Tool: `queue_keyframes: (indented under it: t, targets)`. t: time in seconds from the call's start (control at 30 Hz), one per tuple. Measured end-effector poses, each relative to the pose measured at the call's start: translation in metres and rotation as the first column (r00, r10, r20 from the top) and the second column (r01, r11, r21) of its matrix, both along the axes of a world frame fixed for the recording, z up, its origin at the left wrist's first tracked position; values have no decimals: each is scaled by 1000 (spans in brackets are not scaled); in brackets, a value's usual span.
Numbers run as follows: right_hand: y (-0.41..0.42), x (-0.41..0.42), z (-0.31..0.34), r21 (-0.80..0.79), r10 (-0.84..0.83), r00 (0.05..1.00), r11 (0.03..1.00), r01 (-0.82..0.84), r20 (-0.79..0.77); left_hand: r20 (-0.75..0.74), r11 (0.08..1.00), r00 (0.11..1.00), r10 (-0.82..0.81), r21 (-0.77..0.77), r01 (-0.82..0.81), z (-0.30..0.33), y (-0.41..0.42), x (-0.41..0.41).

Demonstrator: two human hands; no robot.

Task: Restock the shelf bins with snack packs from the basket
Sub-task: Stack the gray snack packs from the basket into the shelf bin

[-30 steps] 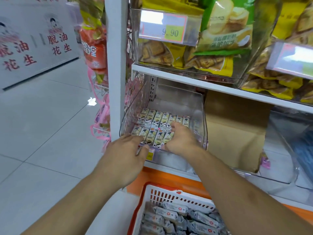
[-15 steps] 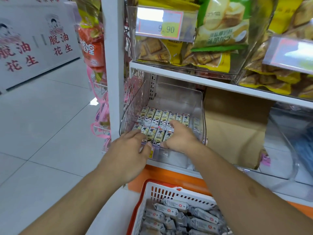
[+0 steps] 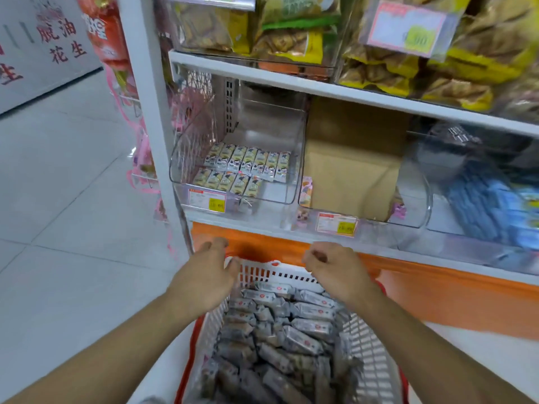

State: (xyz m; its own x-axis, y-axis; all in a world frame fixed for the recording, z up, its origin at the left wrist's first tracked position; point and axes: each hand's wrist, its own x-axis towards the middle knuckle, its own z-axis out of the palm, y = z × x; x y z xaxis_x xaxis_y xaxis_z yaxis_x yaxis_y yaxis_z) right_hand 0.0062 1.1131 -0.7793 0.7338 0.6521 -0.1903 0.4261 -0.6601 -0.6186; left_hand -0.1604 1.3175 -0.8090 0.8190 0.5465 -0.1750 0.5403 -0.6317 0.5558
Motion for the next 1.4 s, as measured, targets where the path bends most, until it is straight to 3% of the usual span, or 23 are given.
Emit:
queue_keyframes:
  t: [0.17,0.27,0.33,0.53,0.7,0.87,1.03,1.2,1.4]
  targets:
    - [-45,15,-88,-324,-46,998,945,54,32,-201,994,979,-30,-108,9,-95,-23,-25]
    - [-53,8,-122,-393,39,999,919,-30,14,-293,998,955,-40,-66,22,-127,-34,-31]
    - [-52,5,-135,-438,68,993,899,-20,93,-317,1000,948,-23,-26,15,-132,-40,-29]
    - [-54,5,-173,-457,21,979,887,74,200,-358,1000,934,13,6,-11,-136,-42,-23]
    - [-57,5,-180,-537,27,983,840,77,182,-384,999,923,2,-31,-15,-131,-43,-21]
    - [-66,3,-183,-492,-54,994,865,96,98,-393,992,920,8,-111,-56,-112,-44,-18]
    - [-66,-5,-156,-384,-15,999,923,34,51,-362,1000,932,-13,-13,9,-82,-48,-16]
    - [-37,-7,-74,-114,92,989,988,-105,-116,-183,968,959,-218,-165,188,-14,-40,0]
    - [-11,-3,47,30,319,933,948,-318,-170,7,855,917,-399,-359,374,83,-29,5]
